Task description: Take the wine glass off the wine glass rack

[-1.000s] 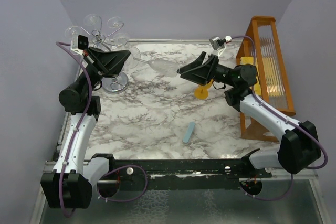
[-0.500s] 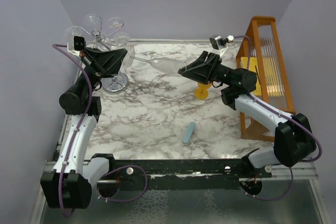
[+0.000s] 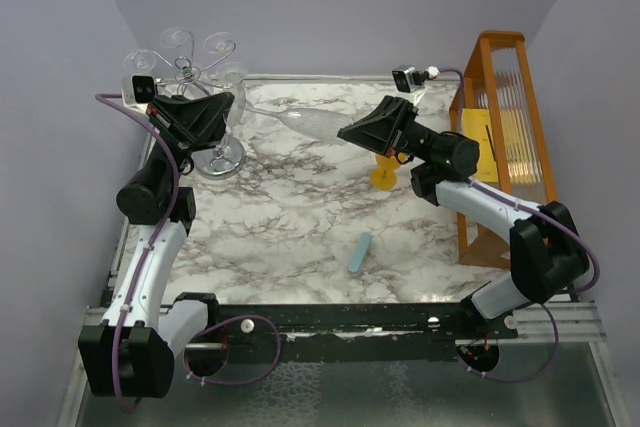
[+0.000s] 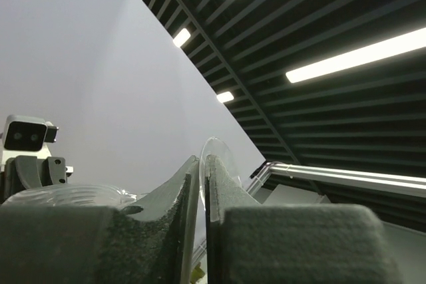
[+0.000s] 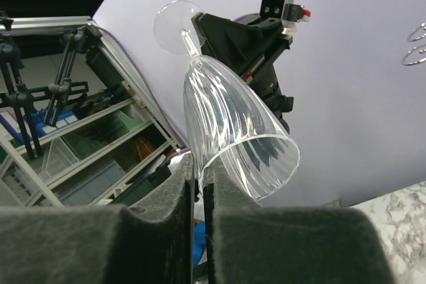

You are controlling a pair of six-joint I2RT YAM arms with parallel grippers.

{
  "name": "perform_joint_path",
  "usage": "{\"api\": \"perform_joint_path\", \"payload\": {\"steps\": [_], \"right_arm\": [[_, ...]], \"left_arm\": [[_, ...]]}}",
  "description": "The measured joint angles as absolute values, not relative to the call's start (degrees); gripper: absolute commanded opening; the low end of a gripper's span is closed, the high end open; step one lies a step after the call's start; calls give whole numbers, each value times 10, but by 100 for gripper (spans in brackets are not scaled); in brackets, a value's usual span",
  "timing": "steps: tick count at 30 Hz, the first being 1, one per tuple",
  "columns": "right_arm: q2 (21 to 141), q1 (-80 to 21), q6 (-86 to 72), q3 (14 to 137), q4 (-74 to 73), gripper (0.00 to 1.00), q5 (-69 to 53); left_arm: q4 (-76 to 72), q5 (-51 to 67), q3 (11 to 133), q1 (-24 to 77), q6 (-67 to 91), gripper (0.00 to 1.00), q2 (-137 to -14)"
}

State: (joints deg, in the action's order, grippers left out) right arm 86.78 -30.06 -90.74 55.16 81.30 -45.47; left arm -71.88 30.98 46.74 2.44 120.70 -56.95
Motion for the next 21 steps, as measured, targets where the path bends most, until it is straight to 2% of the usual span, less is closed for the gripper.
{"api": "perform_joint_path", "payload": {"steps": [4,7,11,15,18,21], "right_arm": [[871,-304,-918,560,816,1,-448],[871,-305,-917,560,815,1,-445],[865,-305,-907,558,815,1,-442],[841,-305,-877,543,809,1,-434],[805,-305,-841,526,790,1,-426],[748,-305,-790,507,739,1,-413]], "left_arm": [[-716,302,465,24,1205,38,-569],[-708,302,458,24,1205,47,-560],[-681,299,437,24,1204,64,-527],[-621,295,413,24,1201,78,-477],[-566,292,401,24,1188,92,-435],[-508,289,386,24,1165,97,-399]]}}
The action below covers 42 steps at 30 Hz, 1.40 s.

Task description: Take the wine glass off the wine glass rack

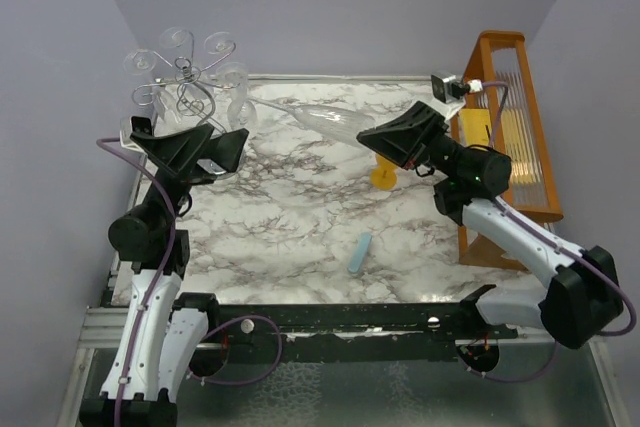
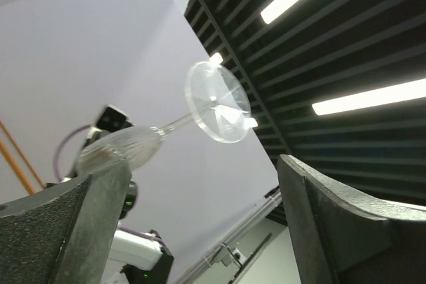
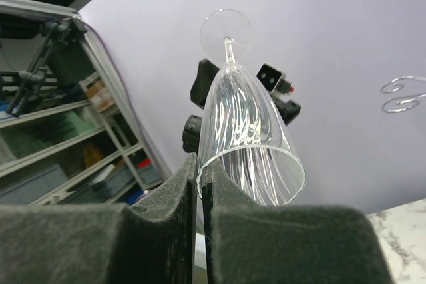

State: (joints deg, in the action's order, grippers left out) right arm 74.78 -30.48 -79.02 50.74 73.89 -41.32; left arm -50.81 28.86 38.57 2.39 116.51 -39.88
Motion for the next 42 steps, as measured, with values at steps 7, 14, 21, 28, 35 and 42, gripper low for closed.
{"api": "perform_joint_path", "payload": {"steps": [7,14,21,28,35,42], "right_arm": [[614,-305,-649,518,497,1,-328],[591,-305,-565,622,168,1,-246],[558,-305,-556,634,-64,1,-184],[519,-305,-562,635,-283,1,-116],[620,-305,-550,752,-491,1,-71],[727,-305,-542,816,-689,1,-27]], "left_arm": [[-376,276,372,24,1101,98,-352],[-248,273,383,24,1017,98,-344],[-112,254,460,24,903,98,-352],[-26,234,526,24,821,98,-355],[46,207,564,24,758,97,-351],[77,194,586,24,719,97,-352]]}}
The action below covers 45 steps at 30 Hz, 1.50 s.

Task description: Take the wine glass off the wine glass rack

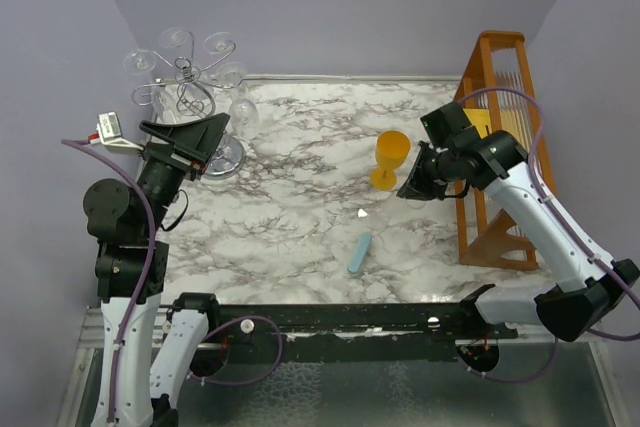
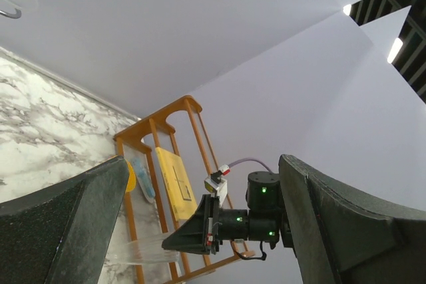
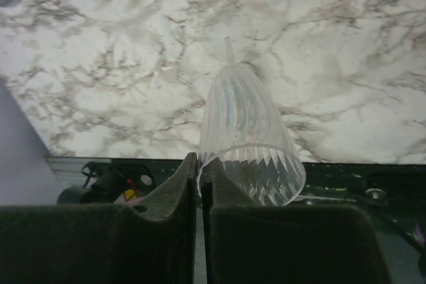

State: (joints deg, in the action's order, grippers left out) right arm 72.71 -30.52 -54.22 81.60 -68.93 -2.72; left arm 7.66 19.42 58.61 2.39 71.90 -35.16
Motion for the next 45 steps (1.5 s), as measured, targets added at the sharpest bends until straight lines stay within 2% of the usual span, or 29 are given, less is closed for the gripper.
{"api": "perform_joint_path", "payload": {"steps": [8,18,41,45], "right_arm": [[746,-305,-562,839,-784,1,35],[776,-305,-582,897,-799,1,119],[925,-305,-562,958,-799,1,148],[935,-305,-556,968,-800,4,148]], "left_arm": [[87,194,587,24,697,97,-364],[89,194,591,24,683,97,-372],[148,168,630,24,639,97,-374],[151,165,633,24,635,97,-374]]}}
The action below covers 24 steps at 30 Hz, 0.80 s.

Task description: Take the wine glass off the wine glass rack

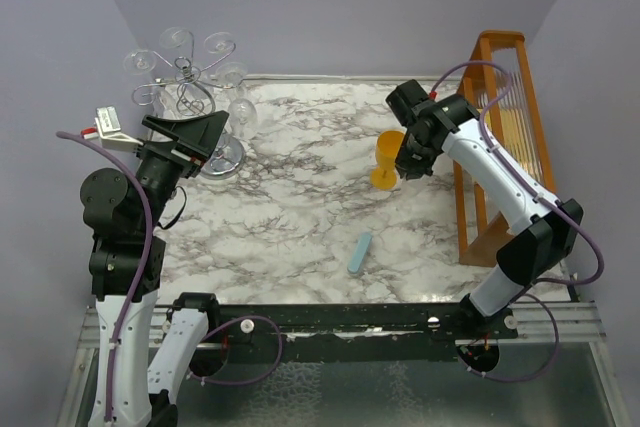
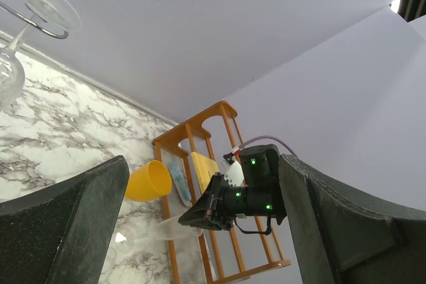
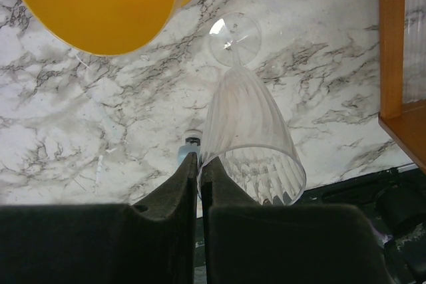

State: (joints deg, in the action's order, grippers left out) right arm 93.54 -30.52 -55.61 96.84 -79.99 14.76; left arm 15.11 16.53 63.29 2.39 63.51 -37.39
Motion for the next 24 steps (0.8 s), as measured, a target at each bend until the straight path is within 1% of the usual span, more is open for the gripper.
{"api": "perform_joint_path", "payload": {"steps": [7,10,12,17,22,24], "right_arm": [[950,-305,-549,984,-800,21,148],[954,-305,-545,985,-800,32,147],[955,-305,-542,985,-800,35,147],[954,-305,-537,991,-800,53,147],[939,-305,-535,992,-800,58,148],[930,-305,-532,997,-800,64,148]], "left_arm": [[153,164,633,24,634,97,-371],[155,163,633,24,633,97,-369],[156,162,633,24,632,97,-368],[161,160,633,24,630,97,-366],[165,160,633,24,630,97,-365],[165,159,633,24,630,97,-365]]}}
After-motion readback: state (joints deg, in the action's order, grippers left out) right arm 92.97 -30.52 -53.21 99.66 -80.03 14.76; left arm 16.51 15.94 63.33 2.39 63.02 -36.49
